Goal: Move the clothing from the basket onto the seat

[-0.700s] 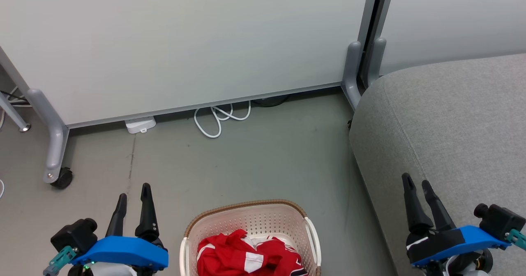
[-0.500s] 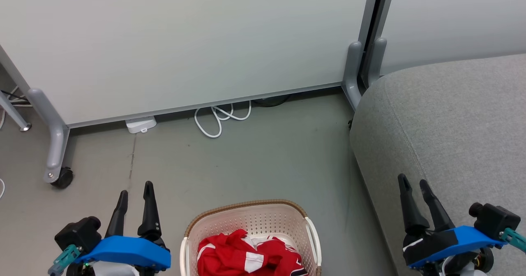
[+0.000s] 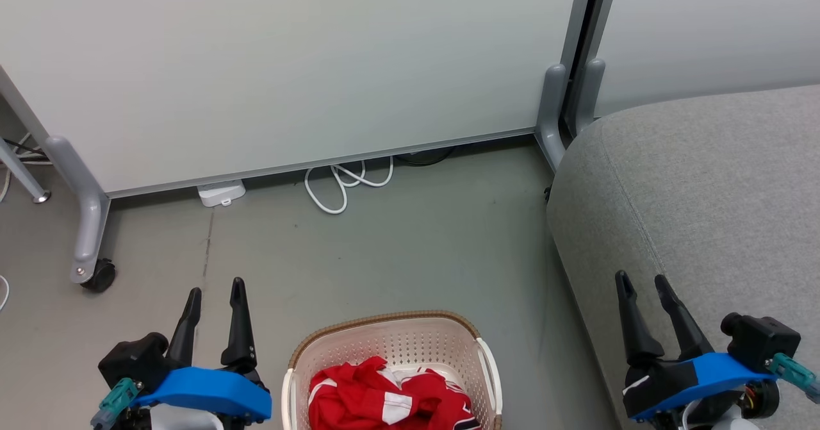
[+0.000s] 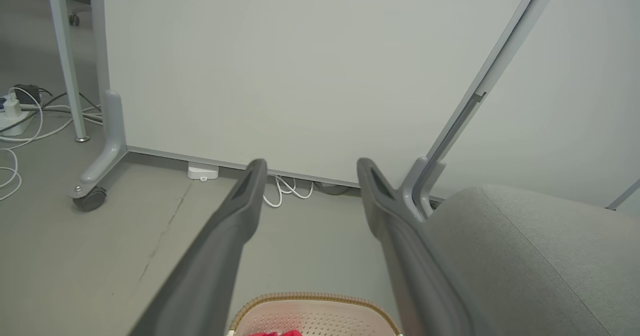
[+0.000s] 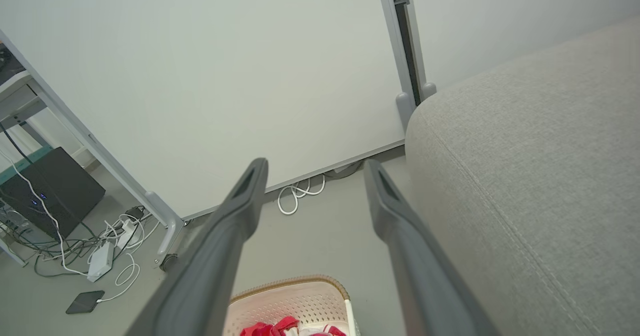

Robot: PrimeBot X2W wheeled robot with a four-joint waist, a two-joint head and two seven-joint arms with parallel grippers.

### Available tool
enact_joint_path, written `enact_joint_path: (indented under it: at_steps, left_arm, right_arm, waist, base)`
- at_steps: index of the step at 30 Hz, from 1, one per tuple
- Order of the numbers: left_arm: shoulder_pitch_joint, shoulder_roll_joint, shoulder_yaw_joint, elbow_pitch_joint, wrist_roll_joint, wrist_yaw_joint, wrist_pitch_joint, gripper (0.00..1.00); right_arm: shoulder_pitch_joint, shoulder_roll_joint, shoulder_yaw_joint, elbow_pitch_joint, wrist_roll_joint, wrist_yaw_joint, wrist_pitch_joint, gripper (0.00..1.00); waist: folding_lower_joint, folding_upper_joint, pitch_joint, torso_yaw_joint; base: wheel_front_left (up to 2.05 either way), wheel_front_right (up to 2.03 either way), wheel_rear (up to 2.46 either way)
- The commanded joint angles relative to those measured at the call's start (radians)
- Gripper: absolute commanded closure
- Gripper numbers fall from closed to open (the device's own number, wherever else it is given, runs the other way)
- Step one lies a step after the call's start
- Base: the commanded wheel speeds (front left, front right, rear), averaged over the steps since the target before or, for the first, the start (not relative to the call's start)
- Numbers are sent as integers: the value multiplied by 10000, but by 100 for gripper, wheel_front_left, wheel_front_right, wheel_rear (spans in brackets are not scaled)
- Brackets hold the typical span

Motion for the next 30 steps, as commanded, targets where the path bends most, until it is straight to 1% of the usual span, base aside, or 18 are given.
enact_joint_path:
  at_steps: [1, 11, 19, 30]
  left_arm:
    - [-191, 28, 27, -29, 301, -44, -114, 0]
    - [-224, -37, 87, 257, 1016, -114, -339, 0]
    - [-273, -136, 150, 523, 1276, -257, -513, 0]
    - [-336, -184, 201, 721, 2098, -278, -723, 0]
  right_arm:
    - [-78, -79, 28, -115, -309, 17, -82, 0]
    - [-57, -86, 150, -120, -1107, 20, -199, 0]
    - [-40, -88, 149, -65, -1483, 21, -277, 0]
    - [-50, -94, 207, 17, -2267, 22, -400, 0]
  waist:
    - [0, -1, 4, 3]
    - [0, -1, 7, 7]
    - [0, -1, 37, 2]
    - [0, -1, 35, 22]
  base:
    - [0, 0, 0]
    - [0, 0, 0]
    - [0, 0, 0]
    - [0, 0, 0]
